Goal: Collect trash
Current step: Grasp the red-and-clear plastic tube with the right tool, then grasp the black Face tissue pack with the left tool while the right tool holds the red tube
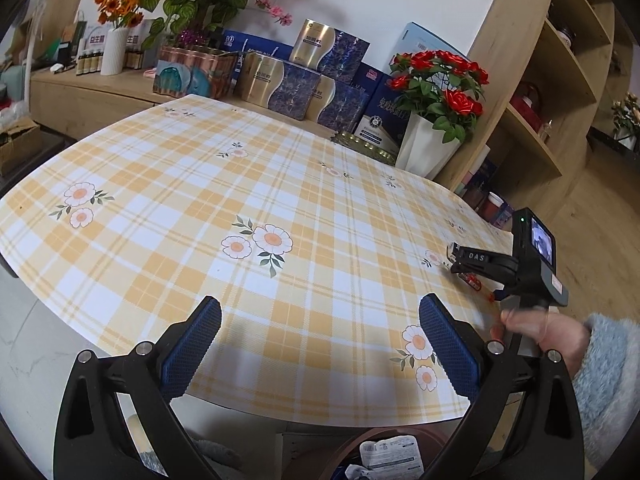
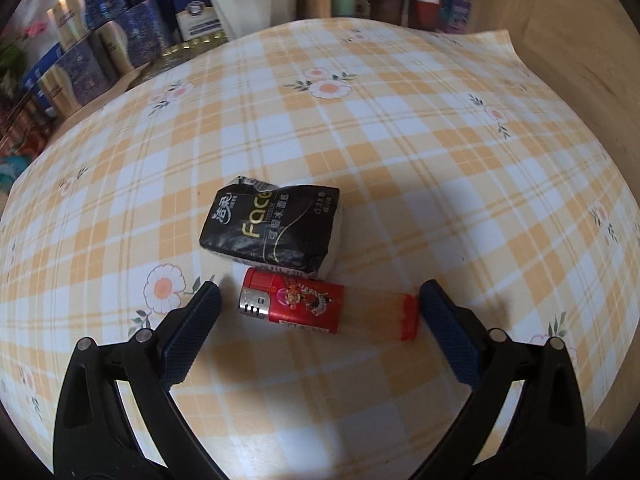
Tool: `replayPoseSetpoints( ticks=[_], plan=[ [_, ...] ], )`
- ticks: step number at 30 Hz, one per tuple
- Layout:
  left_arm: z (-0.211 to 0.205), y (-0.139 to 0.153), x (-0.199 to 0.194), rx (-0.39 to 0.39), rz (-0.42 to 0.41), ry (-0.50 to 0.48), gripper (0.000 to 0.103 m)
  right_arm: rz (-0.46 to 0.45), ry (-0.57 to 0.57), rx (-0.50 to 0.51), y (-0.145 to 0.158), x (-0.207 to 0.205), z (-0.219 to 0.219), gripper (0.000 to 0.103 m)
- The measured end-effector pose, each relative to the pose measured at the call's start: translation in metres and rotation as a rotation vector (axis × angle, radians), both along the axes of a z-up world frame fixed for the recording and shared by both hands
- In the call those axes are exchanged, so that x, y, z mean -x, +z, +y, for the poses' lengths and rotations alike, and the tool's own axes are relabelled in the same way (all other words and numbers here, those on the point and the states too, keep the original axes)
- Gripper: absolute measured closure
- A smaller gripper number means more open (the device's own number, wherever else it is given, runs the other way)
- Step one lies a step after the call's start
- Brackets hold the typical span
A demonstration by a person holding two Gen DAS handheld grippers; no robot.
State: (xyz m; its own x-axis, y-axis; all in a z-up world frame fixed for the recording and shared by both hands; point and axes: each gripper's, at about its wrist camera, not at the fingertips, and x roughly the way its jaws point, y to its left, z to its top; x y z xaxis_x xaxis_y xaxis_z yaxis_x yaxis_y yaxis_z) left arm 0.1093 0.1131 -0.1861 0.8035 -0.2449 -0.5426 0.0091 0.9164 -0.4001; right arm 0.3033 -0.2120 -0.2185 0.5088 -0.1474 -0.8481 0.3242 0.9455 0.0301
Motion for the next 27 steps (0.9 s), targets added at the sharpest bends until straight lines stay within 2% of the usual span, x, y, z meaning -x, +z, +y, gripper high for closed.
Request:
replayPoseSetpoints(
  ticks=[1,3,8,13,16,21,24,27],
  plan=[
    [0.000,0.000,0.000,0.002,0.003,0.002,0.006,-0.004,0.010,0.000,0.000,0.001,-0.001,0.006],
    [0.000,-0.001,-0.001,0.005,0.008,0.004,0.006,-0.020,0.017,0.003,0.003,0.004,-0.003,0.018],
    [-0.001,-0.002,-0.001,-0.003,0.008,0.005,0.006,-0.036,0.068,-0.062,0.007,0.013,-0.012,0.019],
    [-0.003,-0.003,0.000,-0.020,0.009,-0.001,0.006,-0.121,0.161,-0.073,0.023,0.047,-0.023,0.019],
    [-0.011,-0.001,-0.005,-0.054,0.038,-0.029,0.006,-0.167,0.204,-0.073,0.032,0.068,-0.035,0.019],
    [-0.050,0.017,-0.023,-0.081,0.040,-0.219,0.006,-0.252,0.261,-0.052,0.046,0.103,-0.066,0.019],
    [-0.091,0.038,-0.047,-0.084,0.010,-0.327,0.006,-0.281,0.263,-0.071,0.051,0.116,-0.086,0.019],
    [-0.131,0.047,-0.076,-0.091,0.016,-0.406,0.006,-0.316,0.262,-0.101,0.054,0.128,-0.103,0.019]
  ],
)
